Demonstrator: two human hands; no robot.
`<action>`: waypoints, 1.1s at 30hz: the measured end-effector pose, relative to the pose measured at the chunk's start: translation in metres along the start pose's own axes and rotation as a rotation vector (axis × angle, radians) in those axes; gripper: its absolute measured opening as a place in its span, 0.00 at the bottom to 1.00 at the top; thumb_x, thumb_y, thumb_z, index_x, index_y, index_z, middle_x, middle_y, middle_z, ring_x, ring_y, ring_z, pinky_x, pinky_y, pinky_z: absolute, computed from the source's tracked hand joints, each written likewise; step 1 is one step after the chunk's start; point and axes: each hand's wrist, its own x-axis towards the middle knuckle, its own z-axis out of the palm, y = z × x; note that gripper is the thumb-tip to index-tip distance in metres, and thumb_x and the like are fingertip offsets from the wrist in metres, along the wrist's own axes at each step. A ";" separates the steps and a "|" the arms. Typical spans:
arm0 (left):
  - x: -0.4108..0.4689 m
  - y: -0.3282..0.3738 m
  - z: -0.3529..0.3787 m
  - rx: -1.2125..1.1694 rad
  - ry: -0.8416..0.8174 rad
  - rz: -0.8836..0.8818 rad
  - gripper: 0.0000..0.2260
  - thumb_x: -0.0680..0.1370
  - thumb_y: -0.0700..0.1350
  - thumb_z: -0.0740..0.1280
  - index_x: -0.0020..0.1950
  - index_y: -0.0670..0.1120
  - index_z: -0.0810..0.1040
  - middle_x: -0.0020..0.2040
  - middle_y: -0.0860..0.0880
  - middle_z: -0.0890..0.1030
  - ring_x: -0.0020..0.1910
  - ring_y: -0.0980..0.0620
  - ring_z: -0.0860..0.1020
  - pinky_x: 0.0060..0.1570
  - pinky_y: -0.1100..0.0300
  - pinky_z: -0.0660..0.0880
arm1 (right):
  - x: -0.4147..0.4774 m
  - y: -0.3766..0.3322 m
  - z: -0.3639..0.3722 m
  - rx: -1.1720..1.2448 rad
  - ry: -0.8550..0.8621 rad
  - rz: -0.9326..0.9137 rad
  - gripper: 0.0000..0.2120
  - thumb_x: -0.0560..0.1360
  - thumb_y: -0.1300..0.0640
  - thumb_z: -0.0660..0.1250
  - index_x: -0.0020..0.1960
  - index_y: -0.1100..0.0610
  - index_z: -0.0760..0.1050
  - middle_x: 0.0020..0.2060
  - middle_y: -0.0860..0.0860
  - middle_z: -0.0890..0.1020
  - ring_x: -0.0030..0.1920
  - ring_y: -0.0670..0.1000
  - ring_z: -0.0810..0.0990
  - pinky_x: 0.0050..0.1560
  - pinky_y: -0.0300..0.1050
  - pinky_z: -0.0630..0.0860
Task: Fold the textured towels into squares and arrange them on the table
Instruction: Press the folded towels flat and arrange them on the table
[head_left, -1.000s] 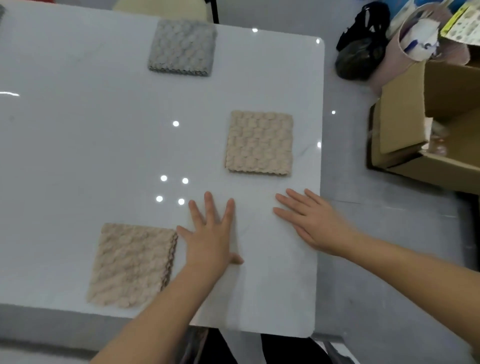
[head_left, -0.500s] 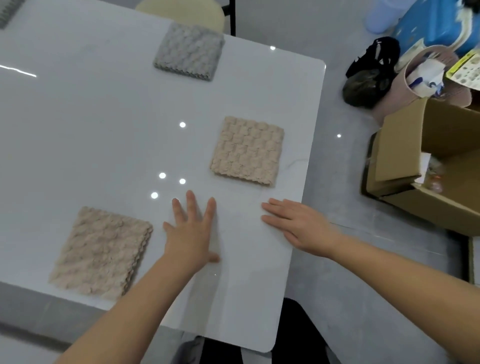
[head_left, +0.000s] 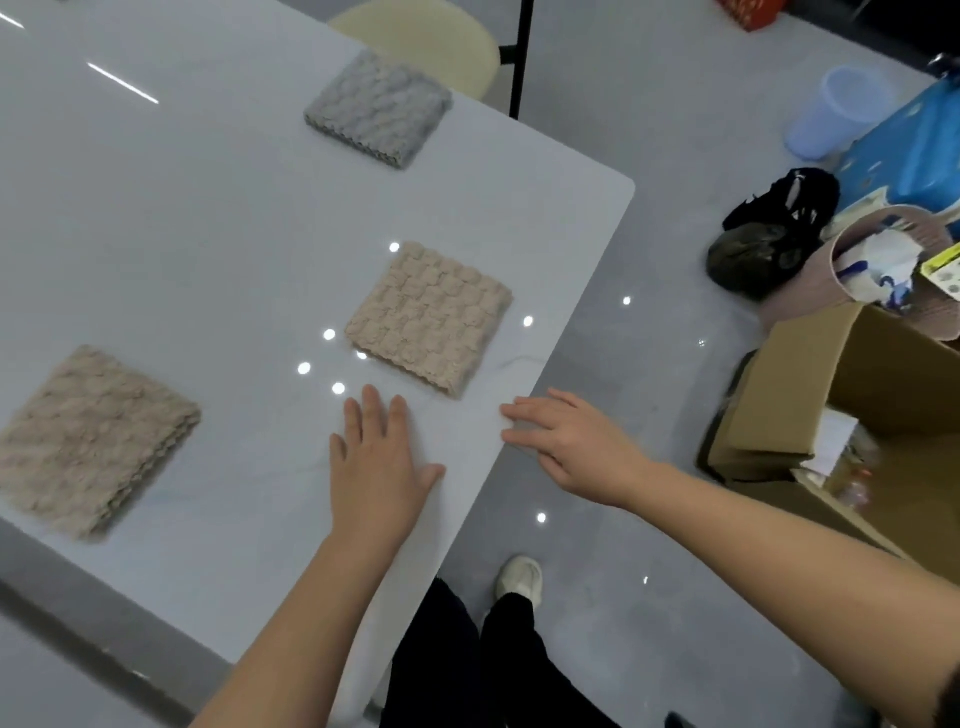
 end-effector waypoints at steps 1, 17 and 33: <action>0.000 0.004 0.000 -0.013 0.008 -0.017 0.36 0.77 0.59 0.63 0.77 0.46 0.50 0.79 0.43 0.44 0.77 0.41 0.45 0.73 0.45 0.54 | 0.002 0.004 -0.003 0.022 -0.017 -0.009 0.18 0.73 0.60 0.58 0.56 0.54 0.82 0.61 0.53 0.81 0.60 0.54 0.80 0.60 0.58 0.75; 0.045 0.032 -0.008 -0.505 0.433 -0.300 0.22 0.76 0.41 0.62 0.69 0.40 0.65 0.70 0.43 0.66 0.69 0.44 0.66 0.67 0.44 0.65 | 0.099 0.092 -0.064 0.304 0.108 0.275 0.10 0.75 0.62 0.55 0.49 0.56 0.75 0.46 0.44 0.73 0.47 0.49 0.74 0.51 0.49 0.72; 0.089 0.077 0.015 -0.458 0.490 -0.459 0.29 0.79 0.50 0.46 0.79 0.43 0.45 0.79 0.43 0.41 0.78 0.45 0.44 0.73 0.40 0.38 | 0.188 0.085 -0.041 0.249 -0.234 -0.127 0.26 0.81 0.51 0.47 0.79 0.51 0.49 0.79 0.46 0.48 0.78 0.45 0.51 0.76 0.58 0.36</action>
